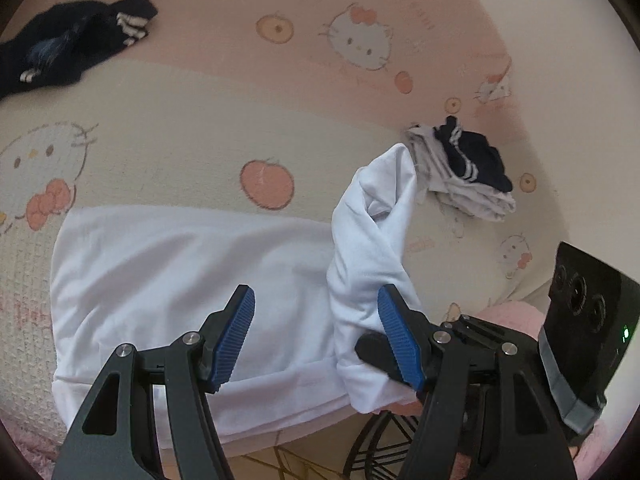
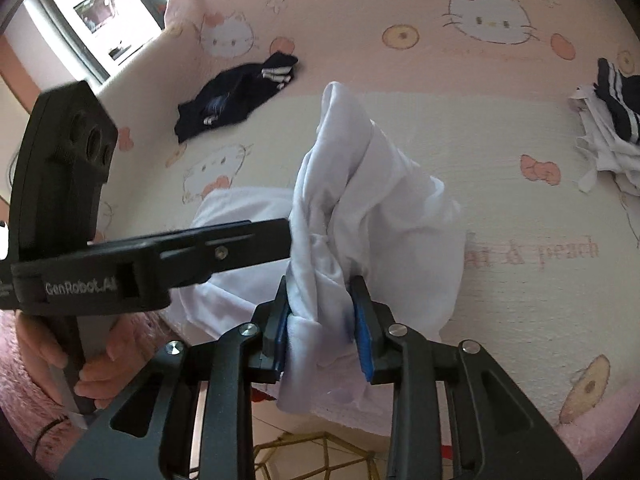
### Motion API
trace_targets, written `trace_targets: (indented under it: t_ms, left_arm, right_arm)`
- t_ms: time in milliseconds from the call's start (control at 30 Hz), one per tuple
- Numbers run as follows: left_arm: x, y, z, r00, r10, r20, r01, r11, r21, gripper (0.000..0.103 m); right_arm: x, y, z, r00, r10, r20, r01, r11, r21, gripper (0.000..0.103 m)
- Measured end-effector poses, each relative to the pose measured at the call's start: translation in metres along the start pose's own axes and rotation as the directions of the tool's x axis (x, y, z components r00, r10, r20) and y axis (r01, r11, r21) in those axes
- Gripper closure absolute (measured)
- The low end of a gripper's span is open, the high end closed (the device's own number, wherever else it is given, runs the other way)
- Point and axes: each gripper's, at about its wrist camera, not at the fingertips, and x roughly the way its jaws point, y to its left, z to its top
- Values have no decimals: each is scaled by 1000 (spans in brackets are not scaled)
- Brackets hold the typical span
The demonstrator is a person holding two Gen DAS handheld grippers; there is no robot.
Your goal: Fold clothes
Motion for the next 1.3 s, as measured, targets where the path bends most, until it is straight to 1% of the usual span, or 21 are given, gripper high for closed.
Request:
trace_targets:
  t_ms: [67,133,233,300,333,433,500,533,600,667,733,900,967,1000,1033,1067,1100,1133,1167,1233,1300]
  left_arm:
    - [5,1,1,1000,5,-8,-6,1000,-6,37]
    - [7,1,1,1000,19,-6,-19,1000,-6,37]
    - [8,4,1,1000,29,-7,-29,999,-15,36]
    - [8,8,2,1000,18,-9,-18,999,-41,36]
    - [7,9,2,1000,10,-10,-10,999,-49,36]
    - [9,12,3,999,-49,-21,47,996,-80,36]
    - [11,13,2,994,-106,-32,102,989,-104,36]
    - [11,13,2,990,-135,-36,131,985,-112,36]
    - [12,12,1,980,-193,-43,187,974,-128,34]
    - [13,10,-1,969,-242,-50,233,962,-143,29]
    - [15,9,-4,960,-272,-60,260,952,-162,28]
    - [14,14,-8,954,-295,-56,279,940,-197,23]
    - [14,18,-9,960,-274,-57,257,944,-207,22]
    - [15,17,-10,969,-242,-56,228,955,-187,22]
    - [16,15,-10,978,-202,-55,191,968,-162,29]
    - [18,13,-9,985,-161,-56,152,979,-136,66]
    - [20,12,-9,991,-119,-56,112,988,-110,82]
    - [21,10,-9,996,-77,-54,72,994,-84,81]
    - [17,8,-8,997,-63,-38,60,996,-64,83]
    - [1,2,-3,998,-65,11,66,997,-31,84]
    - [-16,-1,1,996,-64,57,65,998,-4,84]
  right_arm:
    - [3,1,-2,1000,-7,-12,7,1000,-12,71]
    - [-2,2,-4,1000,4,-14,-4,1000,-22,60]
    - [-22,-5,-4,997,81,17,-81,997,9,58]
    - [-45,-19,-5,989,132,72,-135,989,52,56]
    - [-53,-29,-5,988,119,100,-127,989,78,52]
    - [-70,-60,-6,986,26,166,-55,984,170,52]
    - [-65,-83,-6,986,-82,148,41,964,261,50]
    - [-58,-93,-6,986,-114,121,73,952,296,50]
    - [-37,-103,-6,991,-129,39,110,940,322,50]
    - [-20,-100,-5,991,-133,-13,131,945,301,50]
    - [-5,-88,-4,994,-100,-51,110,960,258,50]
    - [19,-60,-3,994,-56,-93,71,984,165,50]
    - [19,-53,-2,996,-13,-89,26,988,150,50]
    - [17,-50,-1,997,8,-78,4,990,143,50]
    - [15,-48,0,997,17,-69,-7,991,136,50]
    - [11,-48,0,998,7,-62,1,992,129,50]
    - [7,-51,1,998,-20,-52,27,991,132,50]
    - [4,-55,2,998,-44,-44,51,987,153,50]
    - [0,-61,1,997,-63,-38,69,981,181,50]
    - [-12,-73,1,995,-102,-16,103,966,239,50]
    - [-19,-80,-3,993,-116,-7,113,955,274,50]
